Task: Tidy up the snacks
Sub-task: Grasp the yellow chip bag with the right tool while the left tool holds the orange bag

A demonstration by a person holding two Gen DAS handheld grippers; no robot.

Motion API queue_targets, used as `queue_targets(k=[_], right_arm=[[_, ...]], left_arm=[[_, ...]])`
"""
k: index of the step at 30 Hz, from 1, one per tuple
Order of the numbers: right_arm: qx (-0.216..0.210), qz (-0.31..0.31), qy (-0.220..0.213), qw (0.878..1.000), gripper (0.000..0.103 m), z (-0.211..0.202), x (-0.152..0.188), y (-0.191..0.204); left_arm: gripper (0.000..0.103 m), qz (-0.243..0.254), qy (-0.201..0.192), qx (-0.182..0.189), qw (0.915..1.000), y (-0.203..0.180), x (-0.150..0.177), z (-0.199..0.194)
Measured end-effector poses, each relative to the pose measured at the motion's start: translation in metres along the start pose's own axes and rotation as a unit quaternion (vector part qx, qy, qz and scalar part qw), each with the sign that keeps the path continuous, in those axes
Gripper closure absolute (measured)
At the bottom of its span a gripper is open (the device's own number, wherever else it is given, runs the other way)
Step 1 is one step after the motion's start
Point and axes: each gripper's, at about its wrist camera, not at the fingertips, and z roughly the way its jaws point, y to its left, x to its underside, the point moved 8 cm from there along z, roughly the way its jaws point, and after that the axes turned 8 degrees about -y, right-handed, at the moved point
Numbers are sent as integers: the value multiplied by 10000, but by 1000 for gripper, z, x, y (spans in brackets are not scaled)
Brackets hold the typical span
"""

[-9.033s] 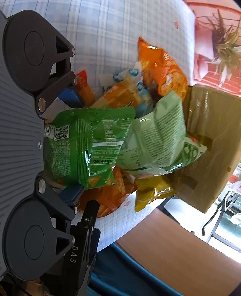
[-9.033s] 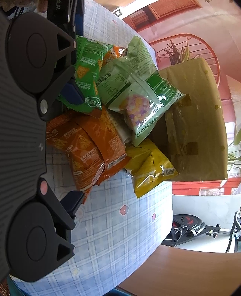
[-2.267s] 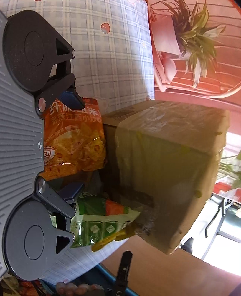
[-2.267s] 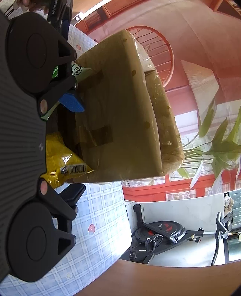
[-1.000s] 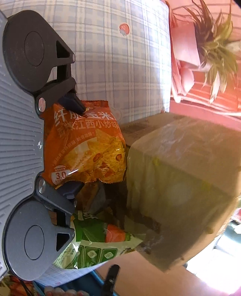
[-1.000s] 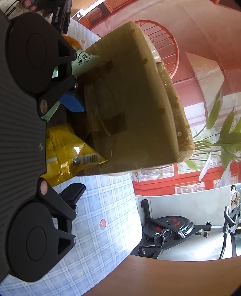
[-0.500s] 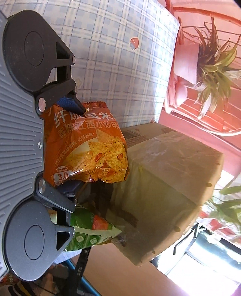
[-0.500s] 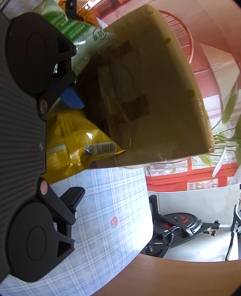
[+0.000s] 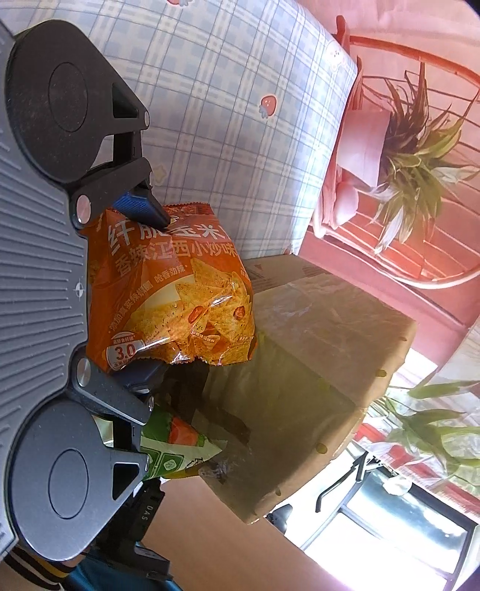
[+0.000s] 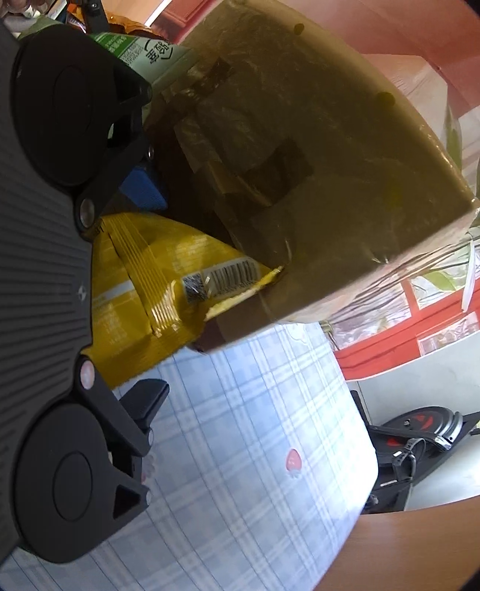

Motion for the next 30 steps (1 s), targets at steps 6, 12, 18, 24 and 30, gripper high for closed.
queue_targets(k=[6, 12, 18, 24, 30], right_arm=[[27, -169, -172, 9997, 30, -11, 1, 8], [136, -190, -373, 9990, 33, -28, 0, 8], [225, -161, -525, 9982, 33, -47, -4, 7], [257, -298, -777, 9962, 34, -65, -15, 10], [170, -403, -1060, 9934, 34, -86, -28, 22]], left_arm=[[25, -7, -103, -67, 9999, -2, -2, -8], [25, 0, -190, -115, 9998, -3, -3, -16], [25, -53, -312, -101, 9994, -5, -5, -25], [25, -7, -466, -83, 9989, -13, -11, -34], [25, 94, -680, -19, 9976, -25, -23, -47]])
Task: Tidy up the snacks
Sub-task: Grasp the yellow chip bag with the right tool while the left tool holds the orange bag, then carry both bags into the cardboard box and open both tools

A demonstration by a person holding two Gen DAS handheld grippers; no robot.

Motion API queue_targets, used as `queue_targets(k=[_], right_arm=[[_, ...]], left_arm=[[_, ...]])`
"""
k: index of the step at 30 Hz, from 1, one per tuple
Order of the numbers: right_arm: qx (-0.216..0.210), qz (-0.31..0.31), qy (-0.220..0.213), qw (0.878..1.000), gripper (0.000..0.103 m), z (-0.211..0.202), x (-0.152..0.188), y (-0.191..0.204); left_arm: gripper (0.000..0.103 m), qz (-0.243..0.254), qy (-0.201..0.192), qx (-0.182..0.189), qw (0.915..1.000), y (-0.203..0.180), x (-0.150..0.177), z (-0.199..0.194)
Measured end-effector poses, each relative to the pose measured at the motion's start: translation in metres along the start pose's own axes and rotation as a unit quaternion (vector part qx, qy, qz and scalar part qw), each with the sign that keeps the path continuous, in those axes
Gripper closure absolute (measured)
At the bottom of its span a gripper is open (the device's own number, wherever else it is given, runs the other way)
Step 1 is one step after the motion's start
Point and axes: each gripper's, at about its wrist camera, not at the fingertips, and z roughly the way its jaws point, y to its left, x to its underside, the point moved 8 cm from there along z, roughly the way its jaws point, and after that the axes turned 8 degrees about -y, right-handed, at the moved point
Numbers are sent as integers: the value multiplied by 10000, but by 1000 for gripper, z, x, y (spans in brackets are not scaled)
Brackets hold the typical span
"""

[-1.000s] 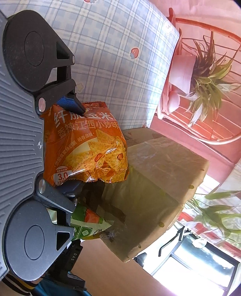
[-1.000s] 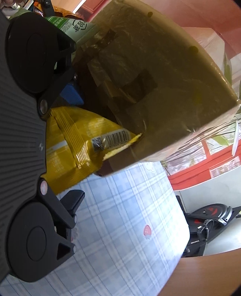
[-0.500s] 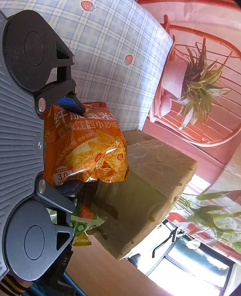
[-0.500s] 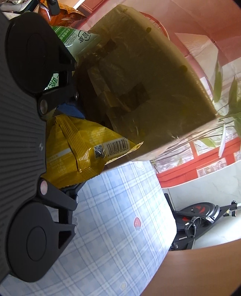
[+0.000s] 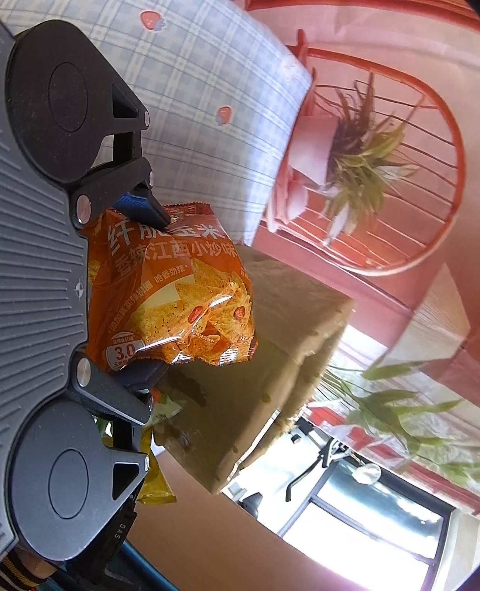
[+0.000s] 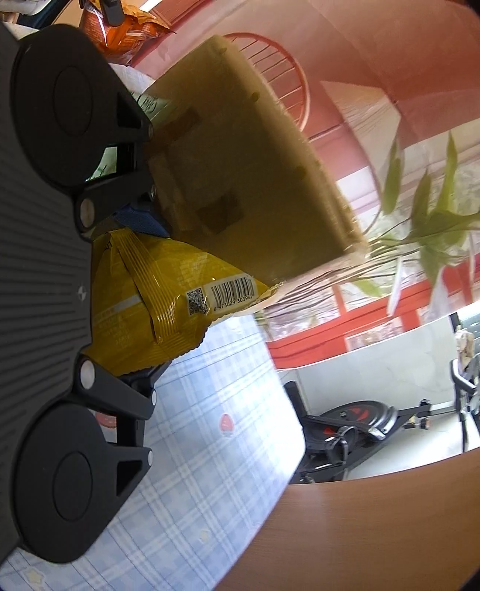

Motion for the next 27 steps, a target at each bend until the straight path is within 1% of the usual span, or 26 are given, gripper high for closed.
queue_targets(k=[7, 8, 17, 22, 27], right_arm=[[-115, -91, -321, 9994, 35, -22, -23, 13], [-149, -72, -373, 9992, 35, -25, -27, 14], [-439, -47, -859, 9953, 36, -49, -65, 33], [-670, -62, -1097, 9917, 36, -56, -91, 49], [-911, -158, -1290, 9873, 36, -57, -116, 67]], left_arm=[[25, 103, -283, 130, 9995, -17, -17, -12], [25, 135, -397, 178, 9990, -20, -21, -13], [25, 396, -780, 428, 9952, -46, -52, -28], [25, 534, -945, 625, 9921, -67, -73, -26], [25, 791, -1080, 825, 9876, -94, -91, -18]])
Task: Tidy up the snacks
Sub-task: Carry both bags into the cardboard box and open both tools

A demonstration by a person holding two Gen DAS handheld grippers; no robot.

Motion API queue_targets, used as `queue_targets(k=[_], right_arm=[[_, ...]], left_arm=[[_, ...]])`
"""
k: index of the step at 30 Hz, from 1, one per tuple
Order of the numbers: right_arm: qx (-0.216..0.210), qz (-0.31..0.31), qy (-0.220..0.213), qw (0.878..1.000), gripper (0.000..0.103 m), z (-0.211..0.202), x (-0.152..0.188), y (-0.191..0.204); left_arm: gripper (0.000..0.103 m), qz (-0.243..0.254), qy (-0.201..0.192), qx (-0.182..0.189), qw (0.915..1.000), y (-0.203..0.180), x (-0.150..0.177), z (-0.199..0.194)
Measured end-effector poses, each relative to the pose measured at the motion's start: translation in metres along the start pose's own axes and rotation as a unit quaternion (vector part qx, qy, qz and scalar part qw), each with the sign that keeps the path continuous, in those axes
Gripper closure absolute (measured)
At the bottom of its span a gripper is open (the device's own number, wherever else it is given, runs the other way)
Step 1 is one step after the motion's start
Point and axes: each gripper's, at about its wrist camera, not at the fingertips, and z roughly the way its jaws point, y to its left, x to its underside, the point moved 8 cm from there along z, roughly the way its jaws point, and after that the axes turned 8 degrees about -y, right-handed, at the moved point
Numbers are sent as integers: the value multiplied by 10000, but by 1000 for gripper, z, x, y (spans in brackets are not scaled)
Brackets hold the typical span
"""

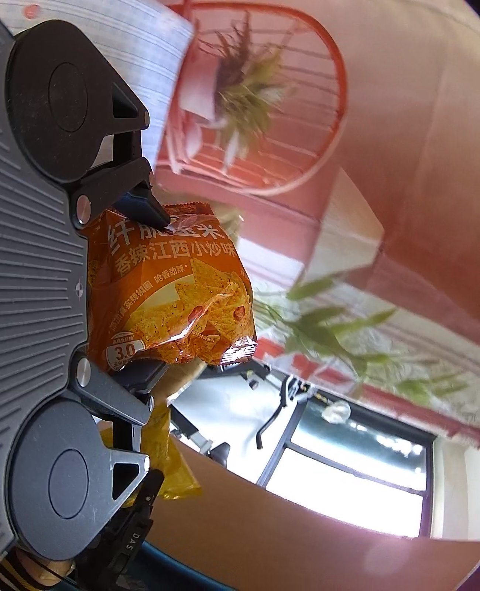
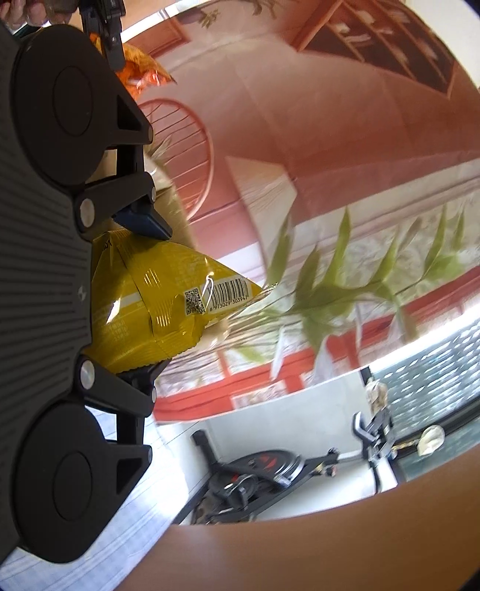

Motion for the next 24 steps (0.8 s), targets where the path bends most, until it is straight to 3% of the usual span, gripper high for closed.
queue_targets(k=[6, 13, 16, 21, 24], right_arm=[[-226, -154, -100, 9996, 36, 33, -22, 17], [-289, -99, -237, 9993, 36, 103, -34, 23], [-176, 23, -172, 9997, 36, 135, -24, 15], [-43, 103, 373, 9992, 37, 170, 8, 5], [-26, -39, 534, 9986, 44, 177, 23, 5]], left_arm=[[25, 110, 30, 147, 9998, -19, -19, 43], [25, 111, 221, -47, 9997, -20, -30, 115], [25, -33, 395, -124, 9991, -14, -24, 143], [25, 69, 779, -218, 9967, -7, -6, 174], [23, 149, 906, -338, 9952, -1, 1, 182]])
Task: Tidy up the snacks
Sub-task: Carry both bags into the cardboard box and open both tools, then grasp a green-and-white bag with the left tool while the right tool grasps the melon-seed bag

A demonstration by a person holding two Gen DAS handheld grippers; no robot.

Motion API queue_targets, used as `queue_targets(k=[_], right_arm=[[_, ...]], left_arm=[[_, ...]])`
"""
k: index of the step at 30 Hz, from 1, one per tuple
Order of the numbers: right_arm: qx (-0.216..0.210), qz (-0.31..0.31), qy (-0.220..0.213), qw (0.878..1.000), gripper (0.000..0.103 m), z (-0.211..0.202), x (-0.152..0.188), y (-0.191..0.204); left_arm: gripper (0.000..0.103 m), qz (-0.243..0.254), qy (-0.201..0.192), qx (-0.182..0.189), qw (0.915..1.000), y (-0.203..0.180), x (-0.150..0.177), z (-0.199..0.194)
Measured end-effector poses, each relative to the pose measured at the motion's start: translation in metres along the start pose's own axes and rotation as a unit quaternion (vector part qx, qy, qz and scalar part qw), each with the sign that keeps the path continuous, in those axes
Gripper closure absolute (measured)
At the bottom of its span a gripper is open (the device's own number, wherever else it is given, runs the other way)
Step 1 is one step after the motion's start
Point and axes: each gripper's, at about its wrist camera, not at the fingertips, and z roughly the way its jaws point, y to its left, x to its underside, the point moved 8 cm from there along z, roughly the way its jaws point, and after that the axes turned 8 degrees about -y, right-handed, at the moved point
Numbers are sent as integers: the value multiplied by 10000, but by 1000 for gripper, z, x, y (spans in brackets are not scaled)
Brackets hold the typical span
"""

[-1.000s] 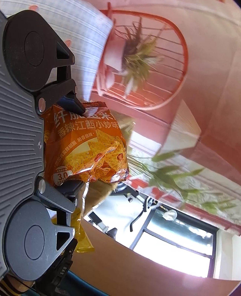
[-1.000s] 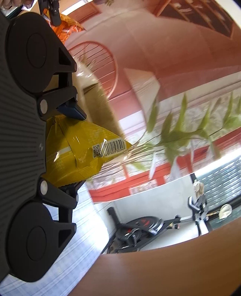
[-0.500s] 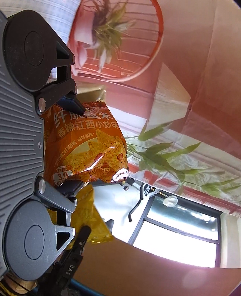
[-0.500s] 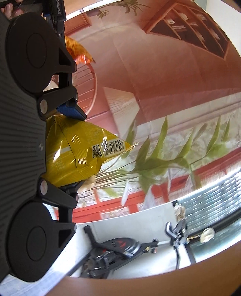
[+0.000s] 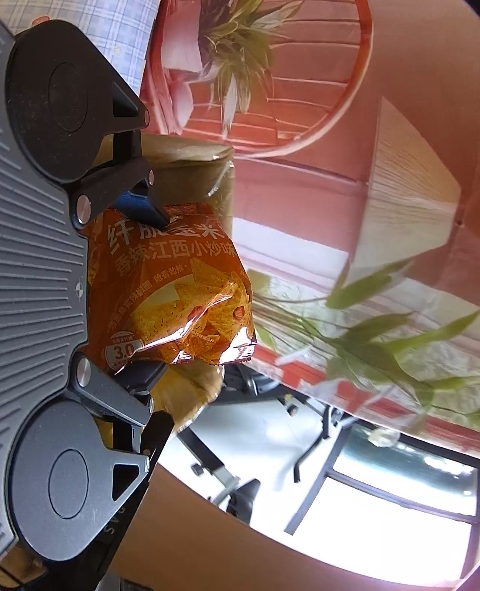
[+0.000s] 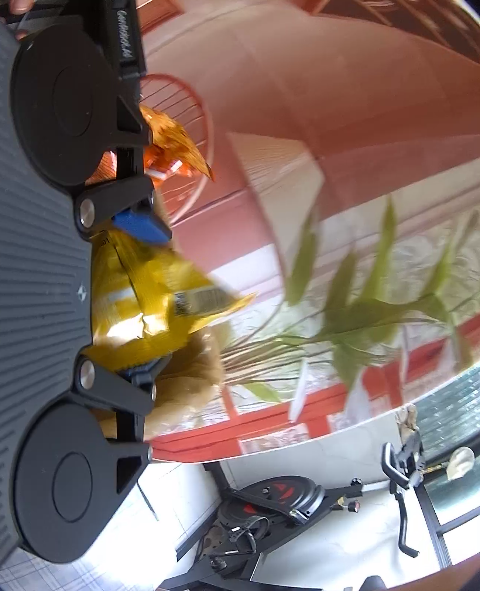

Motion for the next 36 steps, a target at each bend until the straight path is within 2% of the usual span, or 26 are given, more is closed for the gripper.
queue_targets(k=[5, 14, 19, 27, 36], right_arm=[[74, -45, 141, 9999, 44, 4, 11, -3], [27, -3, 138, 9999, 44, -19, 13, -3], [8, 53, 124, 9999, 44, -37, 15, -3], [-108, -51, 114, 9999, 44, -79, 31, 10], [-196, -93, 379, 9990, 44, -119, 74, 20]], left_arm=[[13, -7, 222, 43, 9997, 4, 4, 5], [13, 450, 262, -157, 9985, -4, 1, -3], [13, 272, 152, -168, 9994, 1, -2, -18], [13, 180, 56, -39, 9998, 7, 6, -67], [14, 247, 149, 121, 9995, 7, 54, -123]])
